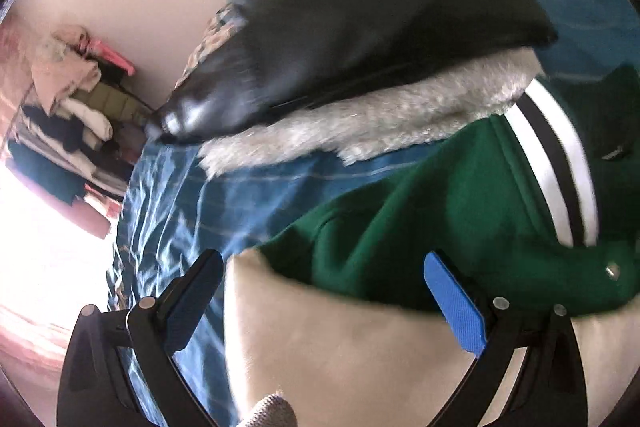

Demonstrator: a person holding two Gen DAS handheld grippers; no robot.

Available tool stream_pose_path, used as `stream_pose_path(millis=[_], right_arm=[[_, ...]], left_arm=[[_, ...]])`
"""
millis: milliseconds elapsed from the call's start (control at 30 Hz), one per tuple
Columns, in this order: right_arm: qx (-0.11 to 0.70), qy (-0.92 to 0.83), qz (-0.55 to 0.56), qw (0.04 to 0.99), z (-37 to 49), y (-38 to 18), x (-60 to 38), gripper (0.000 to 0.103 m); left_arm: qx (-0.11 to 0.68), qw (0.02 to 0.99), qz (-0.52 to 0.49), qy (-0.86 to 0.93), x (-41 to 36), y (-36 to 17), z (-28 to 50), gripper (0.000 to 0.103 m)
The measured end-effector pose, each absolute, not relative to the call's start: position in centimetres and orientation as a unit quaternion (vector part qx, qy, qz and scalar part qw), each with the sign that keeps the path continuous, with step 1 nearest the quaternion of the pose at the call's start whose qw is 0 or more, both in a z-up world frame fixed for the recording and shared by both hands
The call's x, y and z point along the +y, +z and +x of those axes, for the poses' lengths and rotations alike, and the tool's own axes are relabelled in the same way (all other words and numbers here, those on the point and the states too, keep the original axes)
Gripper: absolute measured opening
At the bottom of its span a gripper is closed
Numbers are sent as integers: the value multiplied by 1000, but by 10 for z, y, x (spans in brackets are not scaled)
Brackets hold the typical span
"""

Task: Fold large clothes

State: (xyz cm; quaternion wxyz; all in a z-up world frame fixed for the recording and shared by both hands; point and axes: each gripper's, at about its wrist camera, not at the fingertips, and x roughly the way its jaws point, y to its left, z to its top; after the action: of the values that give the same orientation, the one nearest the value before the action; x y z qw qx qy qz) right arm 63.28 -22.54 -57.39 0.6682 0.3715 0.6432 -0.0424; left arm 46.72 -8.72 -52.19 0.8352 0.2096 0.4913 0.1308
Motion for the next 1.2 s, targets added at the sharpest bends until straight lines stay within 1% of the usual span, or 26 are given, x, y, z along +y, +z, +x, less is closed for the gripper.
stream_pose_path(millis=[33, 67, 133, 200, 333, 400, 467, 567, 667, 733, 867, 900, 1000, 1067, 1167, 1200], right_arm=[[636, -15, 390, 666, 621, -565, -231, 58], [629, 6, 398, 667, 602, -550, -241, 59], [628, 5, 380, 679, 555, -522, -261, 64], [639, -18, 348, 686, 496, -506, -278, 64], [688, -96, 294, 657, 368, -508, -309, 64], [707, -132, 299, 627, 302, -521, -326, 64], [708, -168, 330, 601, 248, -533, -340, 64], [692, -186, 338, 610, 222, -548, -345, 64], [684, -177, 286, 647, 237, -554, -352, 64], [677, -159, 268, 667, 259, -562, -352, 64], [683, -101, 257, 676, 298, -597, -355, 64], [683, -85, 243, 683, 307, -605, -354, 62], [671, -103, 192, 709, 310, -601, -359, 22], [671, -105, 195, 707, 306, -600, -366, 21], [691, -74, 173, 698, 308, -604, -367, 20], [700, -67, 181, 688, 308, -603, -371, 20]], left_arm=[[492, 837, 200, 129, -80, -513, 456, 103], [494, 838, 194, 126, -74, -505, 444, 103], [503, 838, 177, 116, -58, -489, 408, 103], [519, 830, 169, 112, -44, -482, 373, 103], [567, 802, 147, 114, -15, -483, 290, 103], [589, 788, 136, 118, -8, -492, 257, 103], [621, 765, 126, 118, -3, -513, 225, 103], [630, 753, 141, 127, -4, -542, 200, 103], [647, 732, 155, 147, -5, -575, 188, 103], [638, 742, 143, 151, -5, -583, 185, 103], [612, 760, 111, 188, -5, -580, 177, 103], [599, 770, 94, 201, -4, -579, 172, 103], [577, 785, 75, 213, -2, -576, 163, 103], [581, 783, 71, 208, 0, -576, 165, 103], [603, 768, 48, 210, 7, -575, 172, 103], [607, 764, 42, 215, 9, -575, 175, 103]])
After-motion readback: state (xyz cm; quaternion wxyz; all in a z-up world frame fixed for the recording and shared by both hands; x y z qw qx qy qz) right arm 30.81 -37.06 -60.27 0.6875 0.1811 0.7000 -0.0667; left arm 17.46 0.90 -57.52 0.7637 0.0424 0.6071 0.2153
